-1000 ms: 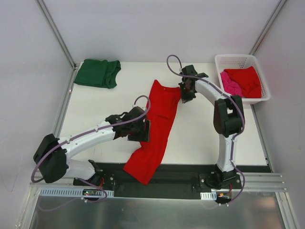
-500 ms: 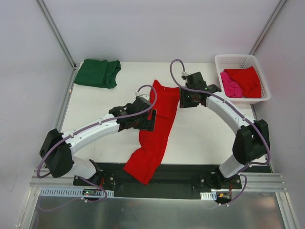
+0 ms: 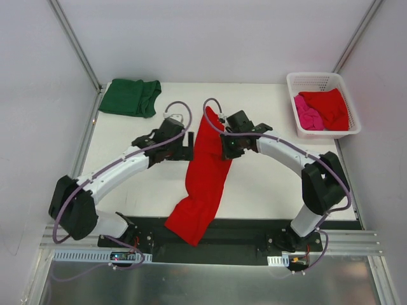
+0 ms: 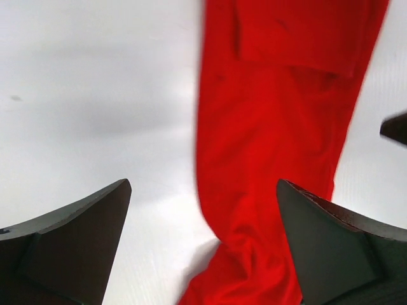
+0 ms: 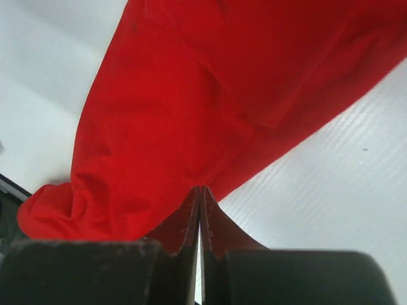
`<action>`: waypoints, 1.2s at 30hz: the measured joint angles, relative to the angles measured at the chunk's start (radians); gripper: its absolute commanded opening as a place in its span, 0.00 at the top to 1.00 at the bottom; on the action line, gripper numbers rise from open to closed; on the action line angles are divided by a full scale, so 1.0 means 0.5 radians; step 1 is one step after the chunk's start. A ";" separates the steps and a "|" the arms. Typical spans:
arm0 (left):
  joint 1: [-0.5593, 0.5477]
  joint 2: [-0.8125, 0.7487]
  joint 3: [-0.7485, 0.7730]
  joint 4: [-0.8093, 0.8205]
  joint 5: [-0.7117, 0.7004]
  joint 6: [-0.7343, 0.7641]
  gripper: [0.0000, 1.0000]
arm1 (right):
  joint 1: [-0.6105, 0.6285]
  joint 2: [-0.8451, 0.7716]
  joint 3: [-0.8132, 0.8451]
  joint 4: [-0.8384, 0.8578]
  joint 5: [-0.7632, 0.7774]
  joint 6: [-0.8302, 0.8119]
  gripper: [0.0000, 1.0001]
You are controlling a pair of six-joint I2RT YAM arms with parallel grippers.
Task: Fold and stack the t-shirts
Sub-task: Fold the tshirt
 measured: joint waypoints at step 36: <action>1.181 -0.575 -0.327 0.037 0.448 0.023 0.01 | 0.155 1.020 0.916 -0.401 0.419 -0.190 0.99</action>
